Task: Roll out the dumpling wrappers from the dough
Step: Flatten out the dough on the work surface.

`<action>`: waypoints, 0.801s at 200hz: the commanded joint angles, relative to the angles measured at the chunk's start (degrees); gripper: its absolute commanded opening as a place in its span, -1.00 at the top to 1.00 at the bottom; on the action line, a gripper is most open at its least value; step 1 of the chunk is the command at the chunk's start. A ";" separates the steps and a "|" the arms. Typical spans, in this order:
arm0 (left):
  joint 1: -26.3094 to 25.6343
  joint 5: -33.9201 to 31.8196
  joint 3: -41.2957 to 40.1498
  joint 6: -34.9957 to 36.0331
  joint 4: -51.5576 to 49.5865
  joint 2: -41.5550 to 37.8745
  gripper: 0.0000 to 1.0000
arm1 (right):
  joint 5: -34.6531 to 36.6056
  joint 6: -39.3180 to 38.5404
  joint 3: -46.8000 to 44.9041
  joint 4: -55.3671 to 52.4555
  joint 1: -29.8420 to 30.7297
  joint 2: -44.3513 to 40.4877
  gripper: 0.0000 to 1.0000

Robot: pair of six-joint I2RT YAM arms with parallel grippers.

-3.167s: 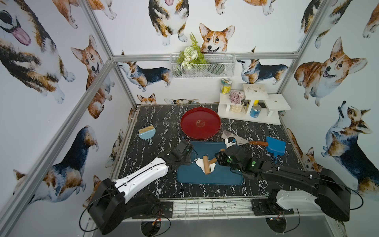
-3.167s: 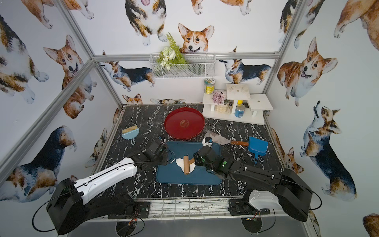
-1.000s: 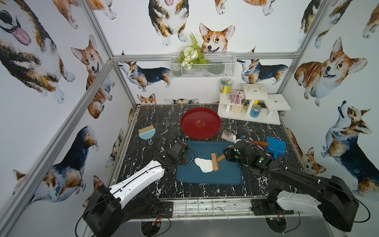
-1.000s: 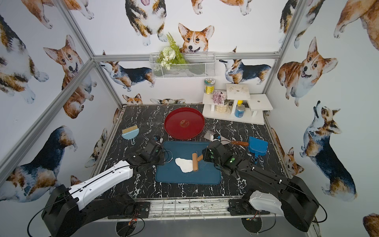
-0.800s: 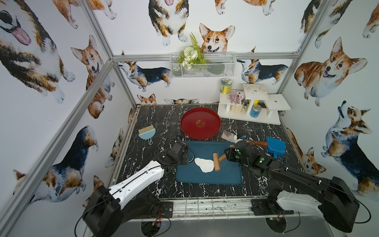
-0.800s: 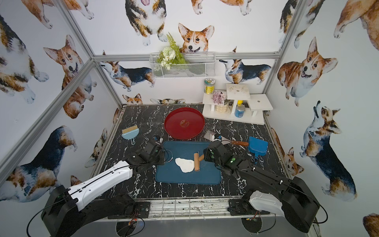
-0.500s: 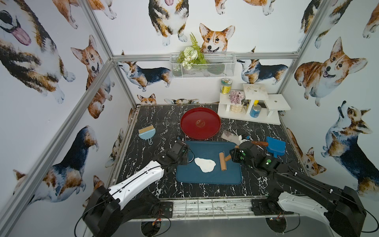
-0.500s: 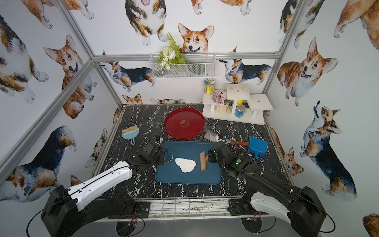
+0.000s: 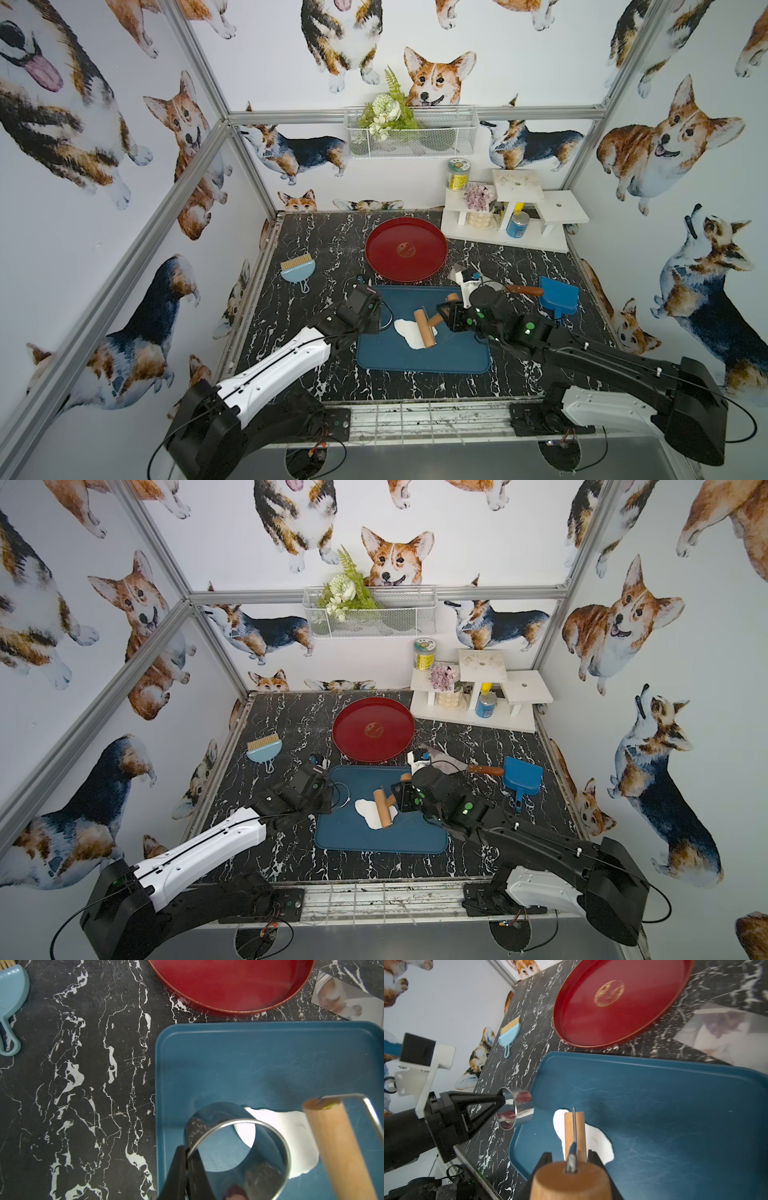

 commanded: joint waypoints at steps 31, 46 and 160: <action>0.09 0.08 -0.86 -0.17 0.48 -0.70 1.00 | 1.51 2.93 2.90 4.01 0.74 7.74 1.00; 0.06 0.26 -1.08 -0.16 0.75 -0.62 1.00 | 1.17 2.67 3.18 3.64 0.69 9.18 1.00; 0.12 0.35 -1.12 -0.07 1.19 -0.79 1.00 | -2.89 0.56 2.83 -7.40 -5.26 12.60 1.00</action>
